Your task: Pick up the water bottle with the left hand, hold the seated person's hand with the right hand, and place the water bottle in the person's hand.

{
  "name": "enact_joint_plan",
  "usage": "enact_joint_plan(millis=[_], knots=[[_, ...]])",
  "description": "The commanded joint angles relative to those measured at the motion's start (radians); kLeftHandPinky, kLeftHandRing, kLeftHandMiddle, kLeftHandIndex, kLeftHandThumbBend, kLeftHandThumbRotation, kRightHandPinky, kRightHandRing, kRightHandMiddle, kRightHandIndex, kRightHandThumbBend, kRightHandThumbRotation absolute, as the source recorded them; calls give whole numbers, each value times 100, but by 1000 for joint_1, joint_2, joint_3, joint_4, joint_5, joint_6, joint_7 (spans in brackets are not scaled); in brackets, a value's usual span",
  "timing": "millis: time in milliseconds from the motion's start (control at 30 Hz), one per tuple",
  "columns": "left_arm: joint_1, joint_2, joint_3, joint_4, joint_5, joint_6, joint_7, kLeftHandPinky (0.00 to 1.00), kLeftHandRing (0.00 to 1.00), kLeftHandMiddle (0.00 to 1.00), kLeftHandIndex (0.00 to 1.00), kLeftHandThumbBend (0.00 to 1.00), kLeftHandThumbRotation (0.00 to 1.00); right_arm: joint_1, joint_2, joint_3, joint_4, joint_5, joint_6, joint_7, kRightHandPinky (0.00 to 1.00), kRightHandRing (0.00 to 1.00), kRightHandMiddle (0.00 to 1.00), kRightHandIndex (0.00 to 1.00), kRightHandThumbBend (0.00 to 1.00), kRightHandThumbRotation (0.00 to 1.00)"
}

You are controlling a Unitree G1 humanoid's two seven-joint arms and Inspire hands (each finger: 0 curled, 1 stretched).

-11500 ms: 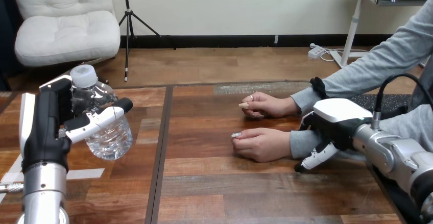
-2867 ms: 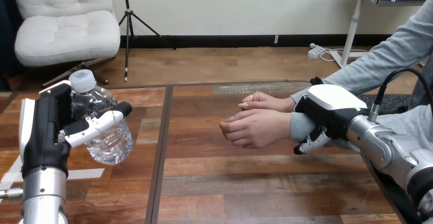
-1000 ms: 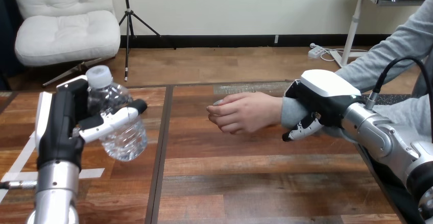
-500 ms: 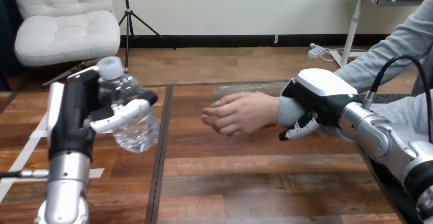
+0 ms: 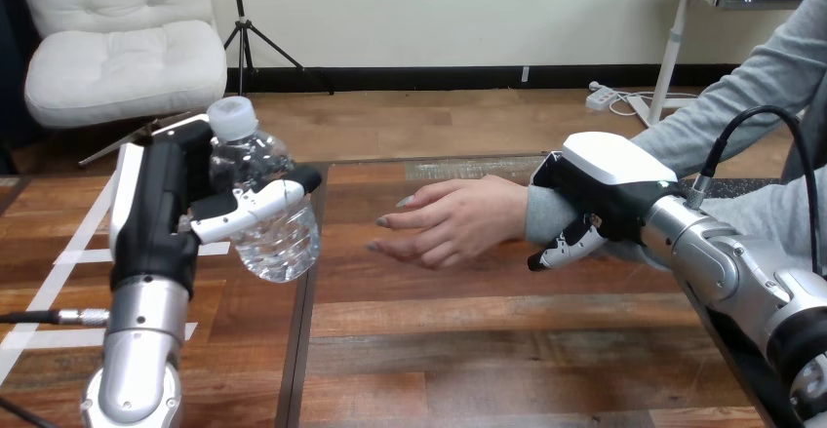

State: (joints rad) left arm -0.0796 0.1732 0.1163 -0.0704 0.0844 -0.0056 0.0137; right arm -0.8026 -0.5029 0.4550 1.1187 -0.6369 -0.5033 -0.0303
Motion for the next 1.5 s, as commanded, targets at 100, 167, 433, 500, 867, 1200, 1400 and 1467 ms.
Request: enact_joint_plan(millis=[100, 167, 433, 500, 867, 1200, 1400, 1467], knots=[[-92, -8, -14, 6, -10, -30, -3, 29, 34, 39, 40, 66, 0, -119, 29, -23, -44, 13, -12, -19, 17, 21, 28, 30, 71, 0], [-94, -10, -16, 6, -12, -29, -5, 29, 34, 39, 40, 66, 0, -120, 30, -21, -44, 10, -13, -22, 16, 21, 28, 29, 71, 0], [-99, -13, -29, 0, 3, -16, 0, 28, 34, 38, 40, 66, 0, -125, 41, -17, -45, 2, -11, -19, 16, 21, 27, 29, 71, 0], [-101, -13, -32, 1, 5, -17, 0, 28, 34, 38, 40, 67, 0, -125, 45, -18, -46, 4, -9, -14, 16, 21, 27, 29, 70, 0], [-107, -19, -45, 6, 17, -19, 1, 29, 34, 38, 40, 67, 0, -125, 53, -19, -48, 3, -27, -21, 15, 20, 26, 28, 71, 0], [-116, -35, -54, 8, 12, -6, 5, 29, 34, 38, 40, 67, 0, -127, 61, -19, -45, 4, -37, -22, 15, 20, 26, 28, 72, 0], [-120, -39, -62, 9, 22, 3, 11, 28, 34, 38, 40, 68, 0, -128, 63, -18, -48, 2, -35, -17, 15, 20, 26, 28, 71, 0], [-122, -41, -65, 10, 23, 4, 12, 28, 34, 38, 40, 68, 0, -128, 64, -17, -50, 1, -36, -17, 15, 20, 26, 28, 71, 0]])
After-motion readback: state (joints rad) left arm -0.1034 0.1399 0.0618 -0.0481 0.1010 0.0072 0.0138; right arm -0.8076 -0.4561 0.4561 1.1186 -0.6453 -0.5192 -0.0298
